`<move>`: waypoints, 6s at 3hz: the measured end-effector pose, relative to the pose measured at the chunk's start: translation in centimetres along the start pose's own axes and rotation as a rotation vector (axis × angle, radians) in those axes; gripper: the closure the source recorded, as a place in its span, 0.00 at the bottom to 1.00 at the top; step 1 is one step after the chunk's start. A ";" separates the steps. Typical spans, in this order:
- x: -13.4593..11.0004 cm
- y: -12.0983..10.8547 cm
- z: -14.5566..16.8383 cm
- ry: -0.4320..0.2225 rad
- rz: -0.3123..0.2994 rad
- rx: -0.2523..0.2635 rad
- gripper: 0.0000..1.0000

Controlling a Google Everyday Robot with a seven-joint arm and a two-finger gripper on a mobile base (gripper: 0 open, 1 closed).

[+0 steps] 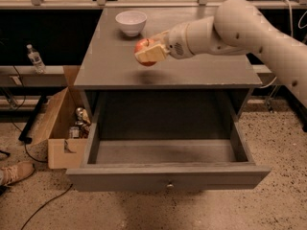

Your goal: Place apple into top drawer

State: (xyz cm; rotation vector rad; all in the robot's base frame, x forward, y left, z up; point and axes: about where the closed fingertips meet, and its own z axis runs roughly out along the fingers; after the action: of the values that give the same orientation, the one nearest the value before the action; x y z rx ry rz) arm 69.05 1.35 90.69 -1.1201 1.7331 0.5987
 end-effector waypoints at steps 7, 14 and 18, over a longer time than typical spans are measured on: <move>14.1 9.9 -9.2 0.229 0.050 0.026 1.00; 21.5 12.4 7.4 0.177 0.131 -0.080 1.00; 25.0 10.1 9.7 0.171 0.233 -0.006 0.04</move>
Offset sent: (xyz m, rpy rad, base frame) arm -0.0316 -0.0362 0.0037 0.0185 -0.0114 0.0121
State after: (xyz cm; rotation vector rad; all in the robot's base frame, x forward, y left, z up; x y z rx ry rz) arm 61.34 3.25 63.17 -1.0046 2.0286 0.6653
